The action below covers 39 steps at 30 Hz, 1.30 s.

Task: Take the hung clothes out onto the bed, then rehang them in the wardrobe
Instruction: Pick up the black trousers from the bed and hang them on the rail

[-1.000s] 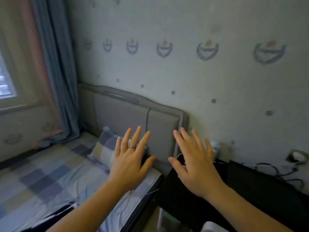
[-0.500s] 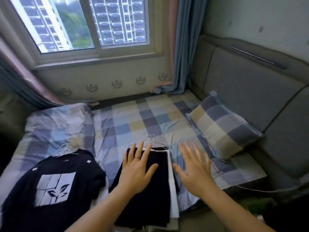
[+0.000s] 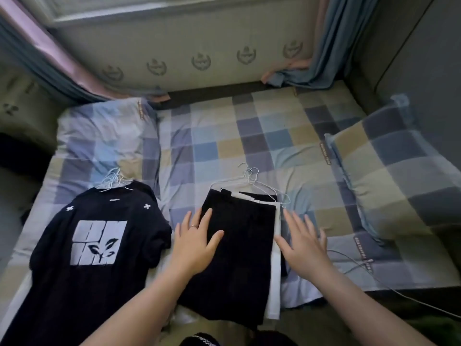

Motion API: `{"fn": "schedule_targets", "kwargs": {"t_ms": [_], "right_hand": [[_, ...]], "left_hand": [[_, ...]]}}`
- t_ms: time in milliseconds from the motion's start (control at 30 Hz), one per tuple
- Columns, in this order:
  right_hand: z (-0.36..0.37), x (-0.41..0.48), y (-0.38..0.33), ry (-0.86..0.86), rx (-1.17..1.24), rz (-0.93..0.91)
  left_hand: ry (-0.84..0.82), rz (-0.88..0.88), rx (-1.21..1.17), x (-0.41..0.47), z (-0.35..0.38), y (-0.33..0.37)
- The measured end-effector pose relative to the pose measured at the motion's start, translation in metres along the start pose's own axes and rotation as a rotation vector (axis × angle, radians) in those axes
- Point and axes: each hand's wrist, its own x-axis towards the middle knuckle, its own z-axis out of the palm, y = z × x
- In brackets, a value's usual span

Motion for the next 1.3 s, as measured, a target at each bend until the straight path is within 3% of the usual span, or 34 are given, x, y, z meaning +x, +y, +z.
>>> {"fn": "schedule_targets", "kwargs": {"t_ms": [400, 567, 733, 867, 1033, 1300], "right_hand": [[0.139, 0.139, 0.047, -0.21, 0.004, 0.15], [0.214, 0.22, 0.078, -0.176, 0.042, 0.236], [0.278, 0.303, 0.119, -0.093, 0.113, 0.328], [0.308, 0.363, 0.144, -0.013, 0.302, 0.386], [0.307, 0.419, 0.147, 0.085, 0.569, 0.615], [0.271, 0.433, 0.137, 0.083, 1.171, 0.847]], "left_hand": [[-0.172, -0.189, -0.182, 0.16, 0.141, -0.076], [-0.21, -0.2, -0.19, 0.251, 0.222, -0.123], [-0.213, -0.098, -0.119, 0.33, 0.282, -0.159], [-0.151, -0.189, -0.322, 0.385, 0.303, -0.172], [-0.05, -0.411, -0.654, 0.445, 0.304, -0.163], [-0.173, -0.637, -0.942, 0.476, 0.274, -0.172]]}}
